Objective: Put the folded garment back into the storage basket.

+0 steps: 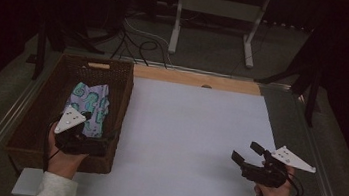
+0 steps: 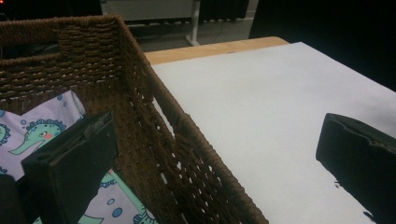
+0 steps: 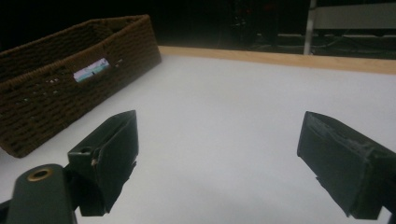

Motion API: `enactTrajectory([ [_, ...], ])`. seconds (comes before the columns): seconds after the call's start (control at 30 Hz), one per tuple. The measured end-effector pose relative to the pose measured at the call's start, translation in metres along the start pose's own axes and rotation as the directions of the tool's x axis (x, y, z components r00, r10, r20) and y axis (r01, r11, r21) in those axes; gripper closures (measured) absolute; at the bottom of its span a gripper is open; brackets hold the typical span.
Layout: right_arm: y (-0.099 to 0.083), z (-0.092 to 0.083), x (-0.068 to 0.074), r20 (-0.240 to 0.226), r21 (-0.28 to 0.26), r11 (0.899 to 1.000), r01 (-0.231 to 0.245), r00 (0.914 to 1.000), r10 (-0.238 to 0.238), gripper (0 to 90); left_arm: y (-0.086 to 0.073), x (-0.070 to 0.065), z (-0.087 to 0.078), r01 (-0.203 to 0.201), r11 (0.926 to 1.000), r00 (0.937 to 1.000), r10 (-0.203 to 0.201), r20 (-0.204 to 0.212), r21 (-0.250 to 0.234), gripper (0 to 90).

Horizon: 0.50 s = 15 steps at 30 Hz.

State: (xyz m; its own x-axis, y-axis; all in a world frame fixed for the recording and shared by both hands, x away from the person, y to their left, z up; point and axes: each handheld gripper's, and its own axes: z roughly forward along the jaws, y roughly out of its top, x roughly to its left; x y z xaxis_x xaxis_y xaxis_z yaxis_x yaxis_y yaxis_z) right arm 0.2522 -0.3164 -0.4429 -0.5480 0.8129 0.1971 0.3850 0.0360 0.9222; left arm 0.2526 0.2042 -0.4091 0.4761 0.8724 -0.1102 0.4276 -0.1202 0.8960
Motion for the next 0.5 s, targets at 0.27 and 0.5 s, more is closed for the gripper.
enactTrajectory([
  [0.27, -0.009, -0.006, -0.003, 0.02, -0.025, 1.0, 0.01, 0.9998, -0.009, 12.4, 0.0, 0.002, -0.004, -0.005, 0.9996, 1.0, 0.004, -0.004, -0.028, 0.0],
  [0.5, -0.015, -0.005, -0.004, 0.046, -0.013, 0.999, 0.041, 0.9981, -0.04, 11.8, -0.003, 0.005, -0.005, -0.013, 0.9994, 0.9999, 0.012, -0.009, -0.033, 0.0],
])
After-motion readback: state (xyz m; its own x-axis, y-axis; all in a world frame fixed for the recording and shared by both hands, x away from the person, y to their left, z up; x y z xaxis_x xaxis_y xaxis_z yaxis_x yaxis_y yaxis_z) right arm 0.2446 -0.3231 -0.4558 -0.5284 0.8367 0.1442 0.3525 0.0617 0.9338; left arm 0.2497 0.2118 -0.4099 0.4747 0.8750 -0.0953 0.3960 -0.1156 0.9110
